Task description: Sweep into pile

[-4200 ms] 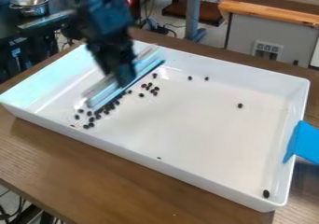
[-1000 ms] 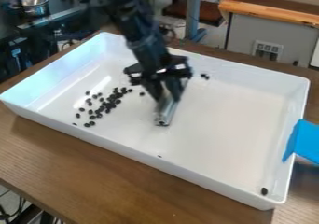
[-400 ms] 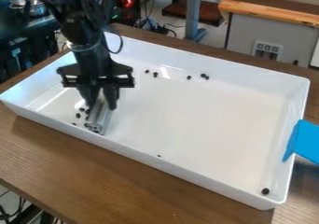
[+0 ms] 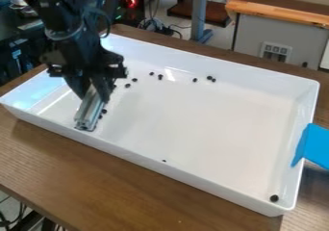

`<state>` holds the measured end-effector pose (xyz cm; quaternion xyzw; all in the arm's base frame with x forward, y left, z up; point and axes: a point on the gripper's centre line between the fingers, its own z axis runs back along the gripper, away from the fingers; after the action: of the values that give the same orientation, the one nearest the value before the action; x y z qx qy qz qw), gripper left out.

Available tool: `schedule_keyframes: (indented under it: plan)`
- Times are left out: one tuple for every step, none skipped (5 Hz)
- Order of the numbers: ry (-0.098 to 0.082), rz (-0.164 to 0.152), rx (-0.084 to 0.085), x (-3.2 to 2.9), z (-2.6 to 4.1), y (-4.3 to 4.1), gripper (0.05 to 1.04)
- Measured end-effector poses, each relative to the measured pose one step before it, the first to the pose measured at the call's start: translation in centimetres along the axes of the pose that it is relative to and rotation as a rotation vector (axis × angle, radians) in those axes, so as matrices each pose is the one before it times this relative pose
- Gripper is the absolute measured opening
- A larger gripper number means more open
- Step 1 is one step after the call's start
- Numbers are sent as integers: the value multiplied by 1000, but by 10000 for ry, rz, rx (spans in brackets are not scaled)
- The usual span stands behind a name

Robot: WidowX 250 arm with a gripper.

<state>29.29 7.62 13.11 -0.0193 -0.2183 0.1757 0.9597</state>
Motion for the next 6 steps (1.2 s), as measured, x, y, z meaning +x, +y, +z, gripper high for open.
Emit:
schedule_keyframes:
  plan:
    - [-431, -1030, -1472, 81, 980, -4697, 366]
    - [213, -781, -319, 510, -904, -5672, 366]
    - [940, 181, 520, 57, -1397, -3821, 366]
    - [556, -379, 126, -922, -720, -5475, 366]
    - [218, -302, 279, -1049, -1029, -3075, 366]
    - [22, -260, 262, -739, -752, -955, 366]
